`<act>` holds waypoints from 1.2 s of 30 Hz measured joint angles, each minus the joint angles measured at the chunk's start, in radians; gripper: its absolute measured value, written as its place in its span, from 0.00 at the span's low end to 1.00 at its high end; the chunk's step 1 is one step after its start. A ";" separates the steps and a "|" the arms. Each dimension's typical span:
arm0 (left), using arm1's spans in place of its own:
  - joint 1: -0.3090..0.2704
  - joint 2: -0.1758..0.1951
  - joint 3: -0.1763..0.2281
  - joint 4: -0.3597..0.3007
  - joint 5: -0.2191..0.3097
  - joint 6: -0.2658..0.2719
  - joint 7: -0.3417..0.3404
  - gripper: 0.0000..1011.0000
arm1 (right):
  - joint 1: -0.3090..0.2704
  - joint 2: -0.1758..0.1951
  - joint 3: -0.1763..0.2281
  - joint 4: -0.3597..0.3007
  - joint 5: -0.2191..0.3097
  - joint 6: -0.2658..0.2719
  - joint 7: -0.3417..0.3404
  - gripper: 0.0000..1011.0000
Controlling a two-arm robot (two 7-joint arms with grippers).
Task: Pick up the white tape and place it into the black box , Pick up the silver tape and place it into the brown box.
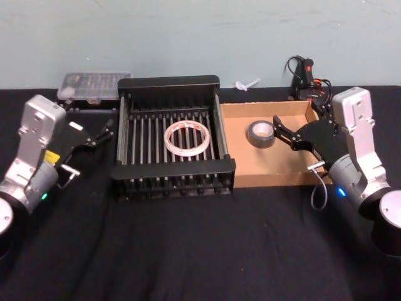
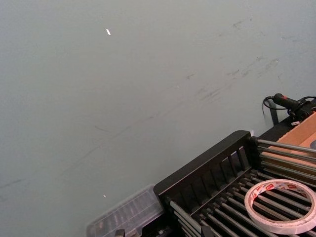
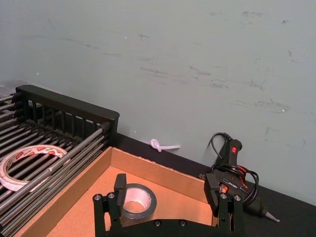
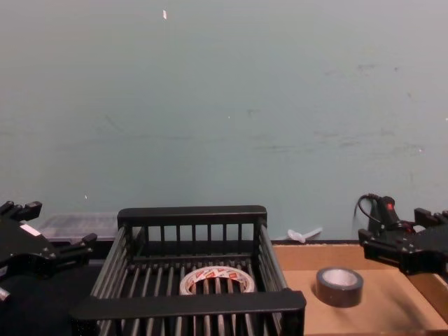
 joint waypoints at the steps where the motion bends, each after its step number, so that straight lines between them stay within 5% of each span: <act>1: 0.000 0.000 0.000 0.000 0.000 0.000 0.000 0.99 | 0.000 0.000 0.000 0.000 0.000 0.000 0.000 0.99; 36: 0.000 0.000 0.000 0.000 0.000 0.000 0.000 0.99 | 0.000 0.000 0.000 0.000 0.000 0.000 0.000 0.99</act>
